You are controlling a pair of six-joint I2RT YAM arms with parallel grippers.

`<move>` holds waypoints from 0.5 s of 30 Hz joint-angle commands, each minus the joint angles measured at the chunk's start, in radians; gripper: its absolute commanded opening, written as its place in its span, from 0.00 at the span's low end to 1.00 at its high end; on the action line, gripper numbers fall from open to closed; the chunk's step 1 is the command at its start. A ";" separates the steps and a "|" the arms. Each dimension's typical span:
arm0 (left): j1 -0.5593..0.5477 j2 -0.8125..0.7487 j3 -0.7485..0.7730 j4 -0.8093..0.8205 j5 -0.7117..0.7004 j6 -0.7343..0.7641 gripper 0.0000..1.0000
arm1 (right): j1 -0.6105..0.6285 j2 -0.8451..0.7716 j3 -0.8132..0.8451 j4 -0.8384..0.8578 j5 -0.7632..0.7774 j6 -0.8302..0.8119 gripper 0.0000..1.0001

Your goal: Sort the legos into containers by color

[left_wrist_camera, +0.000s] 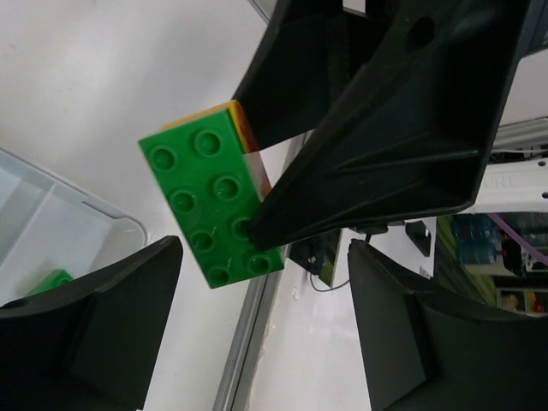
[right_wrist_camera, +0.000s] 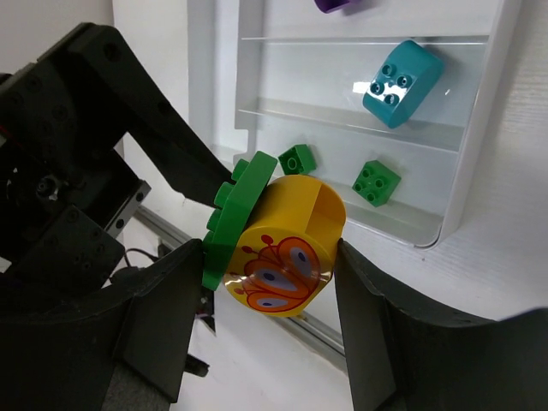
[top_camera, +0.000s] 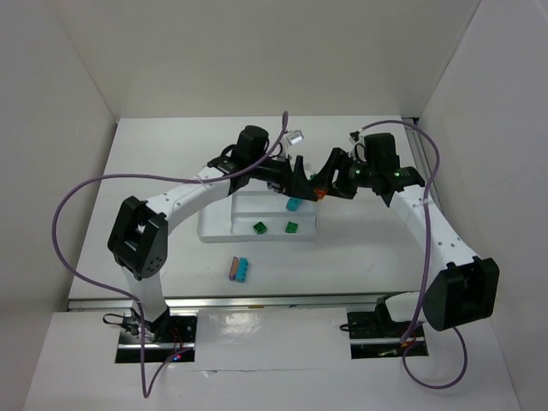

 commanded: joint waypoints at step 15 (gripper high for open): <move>-0.001 0.001 0.026 0.017 -0.018 0.006 0.65 | 0.008 -0.011 0.009 0.003 0.006 -0.023 0.50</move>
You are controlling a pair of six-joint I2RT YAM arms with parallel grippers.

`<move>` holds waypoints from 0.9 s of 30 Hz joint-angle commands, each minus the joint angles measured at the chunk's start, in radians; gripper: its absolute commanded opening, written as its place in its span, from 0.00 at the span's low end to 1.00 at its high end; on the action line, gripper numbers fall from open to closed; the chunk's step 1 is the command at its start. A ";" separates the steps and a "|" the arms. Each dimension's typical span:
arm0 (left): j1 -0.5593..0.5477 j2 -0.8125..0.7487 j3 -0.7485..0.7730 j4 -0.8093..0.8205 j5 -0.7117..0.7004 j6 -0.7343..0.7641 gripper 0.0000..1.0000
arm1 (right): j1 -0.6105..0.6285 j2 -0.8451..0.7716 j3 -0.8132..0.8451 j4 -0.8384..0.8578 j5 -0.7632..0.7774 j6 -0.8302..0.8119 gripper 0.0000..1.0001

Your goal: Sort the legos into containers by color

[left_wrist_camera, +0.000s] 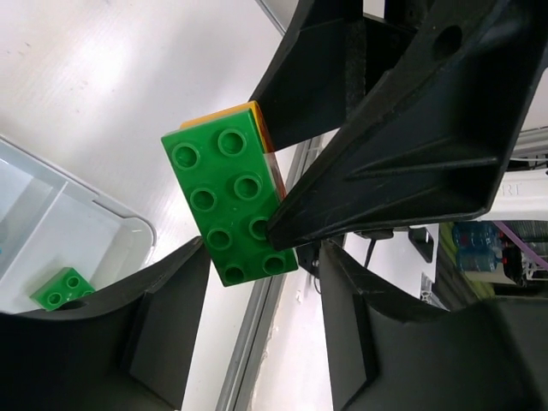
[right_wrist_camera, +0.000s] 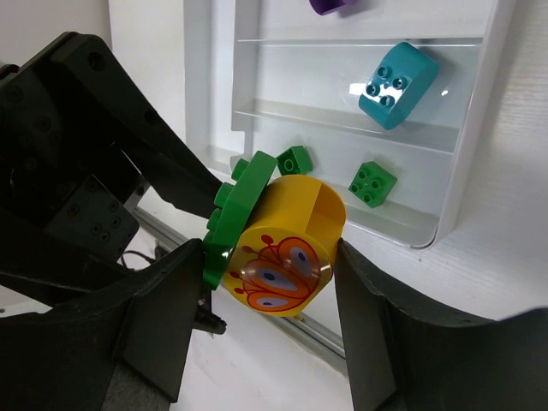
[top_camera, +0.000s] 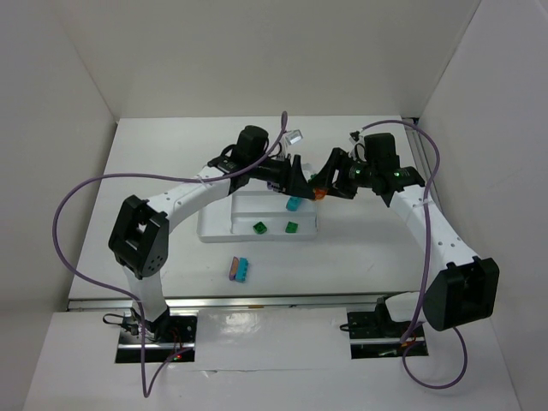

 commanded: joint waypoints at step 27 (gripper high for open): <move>0.063 -0.023 -0.051 0.046 0.116 -0.018 0.00 | 0.017 -0.020 0.000 0.039 0.026 -0.023 0.91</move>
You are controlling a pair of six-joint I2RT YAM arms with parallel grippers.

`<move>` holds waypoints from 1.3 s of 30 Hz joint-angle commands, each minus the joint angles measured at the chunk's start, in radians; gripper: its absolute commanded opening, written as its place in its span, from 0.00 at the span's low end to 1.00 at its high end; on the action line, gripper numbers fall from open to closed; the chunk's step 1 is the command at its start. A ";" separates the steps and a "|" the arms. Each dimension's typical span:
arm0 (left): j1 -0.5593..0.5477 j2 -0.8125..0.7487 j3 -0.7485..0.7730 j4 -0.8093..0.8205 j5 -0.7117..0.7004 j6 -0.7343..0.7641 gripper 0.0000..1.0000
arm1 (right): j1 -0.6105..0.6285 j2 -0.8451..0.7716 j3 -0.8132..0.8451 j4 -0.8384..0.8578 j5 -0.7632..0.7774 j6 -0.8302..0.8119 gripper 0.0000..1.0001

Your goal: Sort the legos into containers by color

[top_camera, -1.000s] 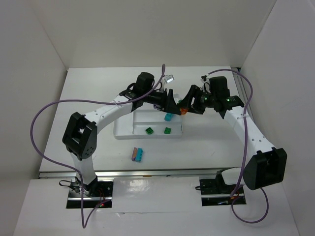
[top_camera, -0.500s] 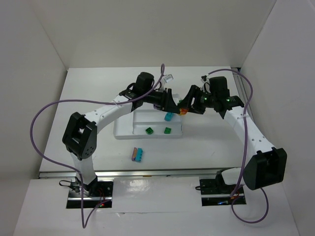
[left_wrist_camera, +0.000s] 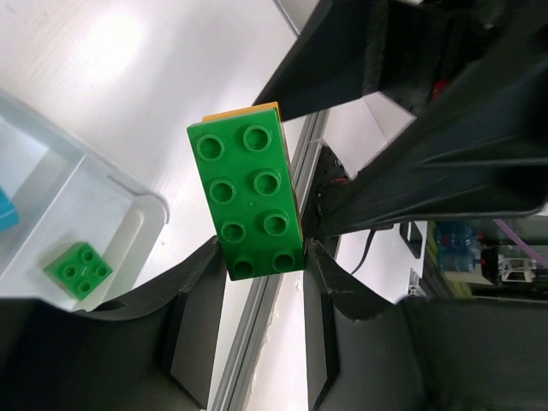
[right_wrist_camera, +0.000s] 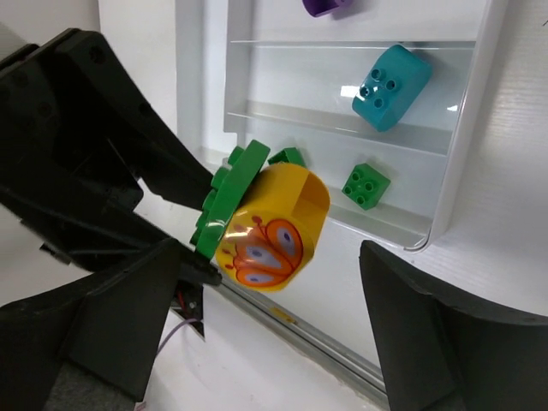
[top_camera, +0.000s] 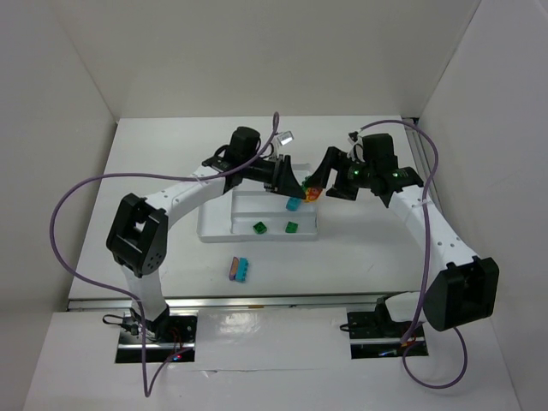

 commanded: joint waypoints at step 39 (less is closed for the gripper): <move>0.184 -0.122 -0.209 0.570 0.367 -0.416 0.00 | -0.012 0.032 -0.291 1.025 -0.464 0.353 0.74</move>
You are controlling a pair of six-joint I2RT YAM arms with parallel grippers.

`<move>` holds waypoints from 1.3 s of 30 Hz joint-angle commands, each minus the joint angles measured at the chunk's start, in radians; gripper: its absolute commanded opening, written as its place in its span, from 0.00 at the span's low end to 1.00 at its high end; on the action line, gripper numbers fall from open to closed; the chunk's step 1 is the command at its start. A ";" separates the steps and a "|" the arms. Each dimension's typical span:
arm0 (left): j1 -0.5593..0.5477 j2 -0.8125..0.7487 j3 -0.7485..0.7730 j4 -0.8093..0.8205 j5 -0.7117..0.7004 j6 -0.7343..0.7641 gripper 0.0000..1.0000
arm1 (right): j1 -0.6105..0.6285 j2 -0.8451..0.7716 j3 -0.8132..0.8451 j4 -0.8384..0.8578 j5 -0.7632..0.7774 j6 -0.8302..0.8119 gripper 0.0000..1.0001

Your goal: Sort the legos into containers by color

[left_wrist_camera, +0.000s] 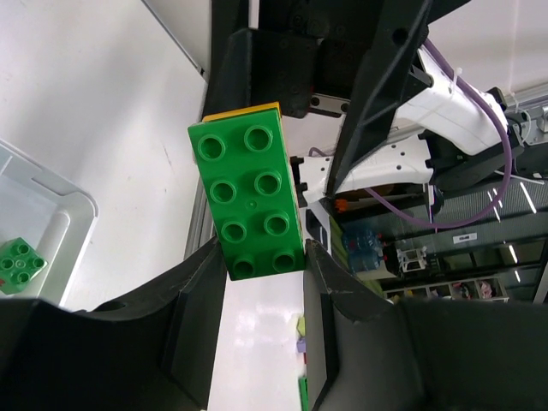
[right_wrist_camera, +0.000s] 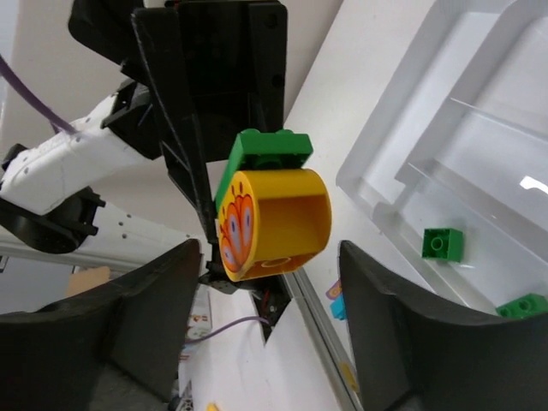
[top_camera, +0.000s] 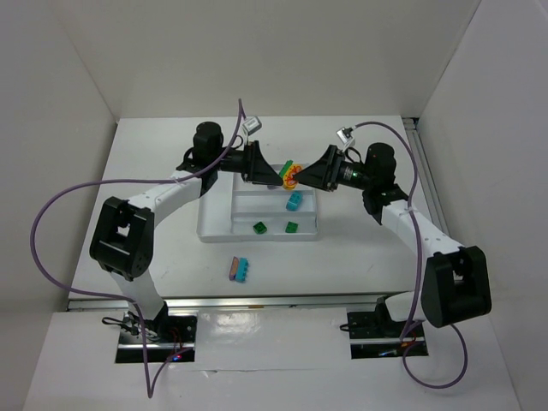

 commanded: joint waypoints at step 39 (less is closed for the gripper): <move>0.093 -0.099 0.074 -0.979 -0.490 0.620 0.00 | -0.059 -0.098 0.142 -0.697 0.507 -0.339 0.00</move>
